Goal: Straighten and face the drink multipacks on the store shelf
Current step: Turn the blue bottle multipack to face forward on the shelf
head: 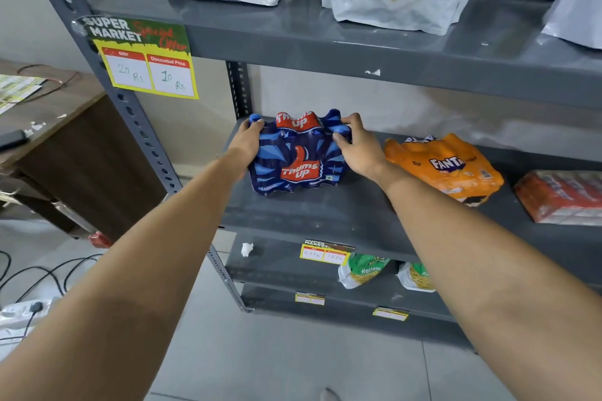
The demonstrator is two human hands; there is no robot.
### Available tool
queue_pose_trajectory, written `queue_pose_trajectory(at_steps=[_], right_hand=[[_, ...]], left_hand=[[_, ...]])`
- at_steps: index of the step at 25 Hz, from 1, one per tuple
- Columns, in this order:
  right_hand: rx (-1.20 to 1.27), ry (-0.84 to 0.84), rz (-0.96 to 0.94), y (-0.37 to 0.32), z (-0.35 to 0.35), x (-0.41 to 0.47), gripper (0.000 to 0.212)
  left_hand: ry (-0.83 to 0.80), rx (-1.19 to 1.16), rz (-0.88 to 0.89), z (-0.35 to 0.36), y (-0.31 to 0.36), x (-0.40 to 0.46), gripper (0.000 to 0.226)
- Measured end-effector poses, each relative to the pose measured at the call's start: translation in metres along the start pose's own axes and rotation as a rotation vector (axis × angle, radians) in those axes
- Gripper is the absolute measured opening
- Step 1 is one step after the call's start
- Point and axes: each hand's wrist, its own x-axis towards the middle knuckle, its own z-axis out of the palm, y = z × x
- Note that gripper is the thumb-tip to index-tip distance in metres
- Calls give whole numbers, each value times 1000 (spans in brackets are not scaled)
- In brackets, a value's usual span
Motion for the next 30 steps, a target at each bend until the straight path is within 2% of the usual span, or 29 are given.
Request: queue_pose_trajectory(at_steps=[4,12,17,24,27,30], right_hand=[[-47,21,-53,-2,0,-32,34],[-98,41,-36,-11,12,-88,36],[-94,43,-16,-14,12,-93,40],[-126,13,-83,-11,8,-98,45],[-150,12,-115,-13,6,-101,45],[-78,-5,-129,-10,4,-102,44]], left_hand=[[-28,-6,-2,-8,-5,-16,39],[-37,-8,-17,-23,-17,-36,36],[-4,60,-4,-22,-15,-41,44],[39,52,-7,-16,-15,-42,40],[72,66,-8,-14,-12,-47,30],[98,156,-6,-12,-9,-47,41]])
